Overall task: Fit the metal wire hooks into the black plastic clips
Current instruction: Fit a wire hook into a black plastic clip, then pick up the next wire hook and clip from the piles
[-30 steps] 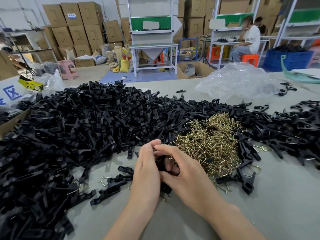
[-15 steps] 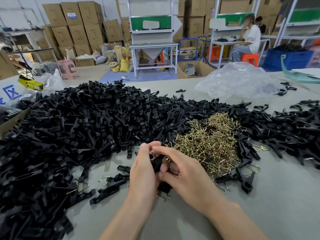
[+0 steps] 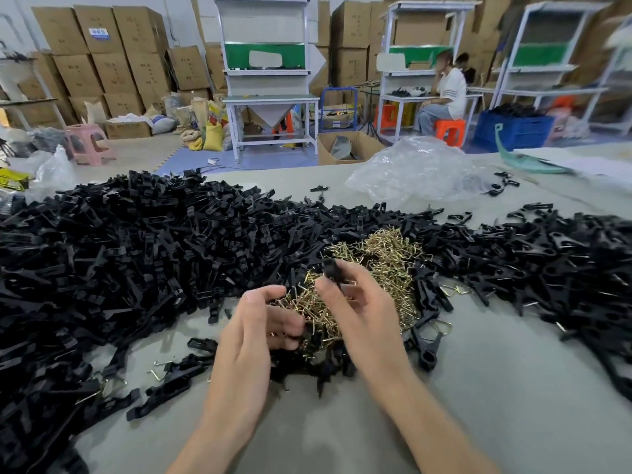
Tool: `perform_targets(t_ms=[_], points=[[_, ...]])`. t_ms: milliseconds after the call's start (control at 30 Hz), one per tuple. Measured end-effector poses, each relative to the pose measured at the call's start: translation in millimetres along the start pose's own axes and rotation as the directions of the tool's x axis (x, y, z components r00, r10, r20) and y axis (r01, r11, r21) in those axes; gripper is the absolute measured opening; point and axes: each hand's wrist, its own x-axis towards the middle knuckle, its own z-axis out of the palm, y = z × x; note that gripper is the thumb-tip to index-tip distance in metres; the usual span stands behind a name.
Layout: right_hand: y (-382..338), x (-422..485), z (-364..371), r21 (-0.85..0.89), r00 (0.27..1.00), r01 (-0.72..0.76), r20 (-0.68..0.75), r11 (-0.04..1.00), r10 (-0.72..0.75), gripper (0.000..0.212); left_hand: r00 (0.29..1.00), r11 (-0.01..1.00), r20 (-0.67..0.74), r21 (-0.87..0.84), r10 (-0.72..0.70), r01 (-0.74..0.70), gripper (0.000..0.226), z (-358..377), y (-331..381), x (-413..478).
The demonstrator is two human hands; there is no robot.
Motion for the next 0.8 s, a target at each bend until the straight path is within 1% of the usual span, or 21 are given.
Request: perform_targets(t_ms=[33,67,100,167,233,267,300,333,367,400,433,467,500,533,567,600,633,667,700,733,800], points=[[-1.9,5.7,-10.5,0.147,0.992,-0.089,-0.072,0.985,0.100,0.028,0.998,0.996,0.021,0.064,0.056,-0.057,0.045,1.1,-1.5,-3.2],[-4.5,14.9,-25.5,0.305,0.974,-0.132,-0.139,0.943,0.181,0.032,0.994,0.988,0.044,0.117,0.101,-0.106,0.046,1.7,-3.1,-5.7],[-9.1,28.3,-46.0,0.447,0.951,-0.124,-0.202,0.886,0.235,0.034,0.989,0.977,0.072,0.161,0.132,-0.142,0.048,2.3,-4.2,-7.5],[-22.0,59.6,-96.4,0.650,0.900,-0.034,-0.311,0.759,0.307,0.037,0.979,0.949,0.115,0.249,0.167,-0.191,0.048,3.2,-5.3,-9.8],[-34.3,87.8,-144.2,0.743,0.827,0.027,-0.392,0.669,0.403,0.052,0.974,0.918,0.133,0.330,0.183,-0.217,0.048,3.4,-4.4,-11.9],[-37.6,96.4,-161.6,0.776,0.796,0.024,-0.397,0.630,0.458,0.062,0.974,0.908,0.128,0.355,0.187,-0.221,0.047,3.2,-3.5,-12.6],[-37.8,100.0,-173.4,0.805,0.781,0.004,-0.373,0.593,0.501,0.073,0.975,0.901,0.120,0.374,0.190,-0.221,0.046,2.7,-2.7,-12.7],[-35.7,98.1,-178.7,0.820,0.787,-0.032,-0.332,0.571,0.520,0.079,0.976,0.893,0.115,0.394,0.186,-0.217,0.042,2.0,-1.6,-12.6],[-32.4,92.1,-176.2,0.816,0.807,-0.070,-0.292,0.574,0.514,0.076,0.975,0.880,0.121,0.421,0.186,-0.220,0.037,2.0,0.1,-12.1],[-27.4,83.1,-168.4,0.795,0.831,-0.100,-0.264,0.599,0.489,0.064,0.969,0.852,0.143,0.463,0.201,-0.245,0.031,2.2,1.4,-11.4],[-21.4,72.5,-155.3,0.761,0.858,-0.116,-0.247,0.638,0.451,0.049,0.955,0.802,0.184,0.520,0.233,-0.296,0.027,2.7,2.2,-11.0],[-16.8,60.2,-138.0,0.710,0.887,-0.139,-0.220,0.690,0.405,0.037,0.934,0.723,0.243,0.591,0.263,-0.357,0.030,2.6,1.8,-10.8],[-14.5,48.2,-117.9,0.621,0.914,-0.169,-0.191,0.766,0.357,0.030,0.910,0.626,0.313,0.661,0.272,-0.414,0.040,2.2,-0.4,-10.4],[-13.6,38.3,-96.0,0.480,0.940,-0.193,-0.161,0.856,0.302,0.026,0.895,0.527,0.374,0.723,0.244,-0.446,0.054,1.7,-3.1,-10.0],[-12.2,29.7,-74.4,0.299,0.963,-0.190,-0.127,0.935,0.237,0.024,0.898,0.444,0.405,0.782,0.172,-0.438,0.068,0.3,-3.7,-9.0],[-9.8,22.8,-53.5,0.104,0.983,-0.152,-0.085,0.983,0.161,0.025,0.915,0.381,0.395,0.836,0.083,-0.396,0.077,-2.2,-4.5,-7.9],[-6.3,17.0,-34.9,-0.094,0.997,-0.073,-0.027,0.993,0.071,0.028,0.935,0.332,0.355,0.882,-0.006,-0.333,0.084,-7.0,-6.6,-5.5],[-1.8,12.3,-18.9,-0.282,0.999,0.034,0.043,0.959,-0.023,0.032,0.952,0.299,0.301,0.914,-0.051,-0.273,0.089,-13.1,-8.6,-2.5],[3.8,8.9,-5.8,-0.442,0.988,0.142,0.119,0.886,-0.099,0.036,0.965,0.270,0.255,0.935,-0.057,-0.231,0.092,-19.7,-9.9,0.7],[10.0,6.8,3.3,-0.559,0.972,0.220,0.190,0.799,-0.135,0.039,0.976,0.246,0.214,0.949,-0.045,-0.197,0.091,-25.9,-10.0,4.5],[20.8,5.0,12.4,-0.699,0.959,0.261,0.267,0.666,-0.096,0.040,0.990,0.229,0.144,0.963,0.002,-0.141,0.072,-37.8,-10.7,11.7]])
